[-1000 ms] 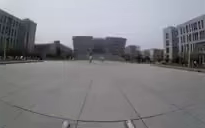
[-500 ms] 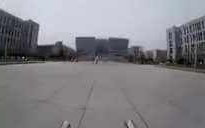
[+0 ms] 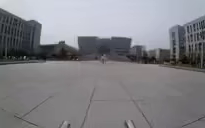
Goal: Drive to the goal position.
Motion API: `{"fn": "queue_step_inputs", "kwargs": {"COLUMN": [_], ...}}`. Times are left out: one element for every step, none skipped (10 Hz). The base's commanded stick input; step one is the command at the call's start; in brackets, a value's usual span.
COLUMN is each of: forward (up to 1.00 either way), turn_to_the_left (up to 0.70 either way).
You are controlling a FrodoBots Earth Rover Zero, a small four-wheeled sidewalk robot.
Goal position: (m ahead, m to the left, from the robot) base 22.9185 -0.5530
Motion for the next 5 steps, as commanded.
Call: {"fn": "queue_step_inputs", "kwargs": {"forward": [1.00,1.00,1.00,1.00,1.00], "turn_to_the_left": [0.00,0.00,0.00,0.00,0.00]}}
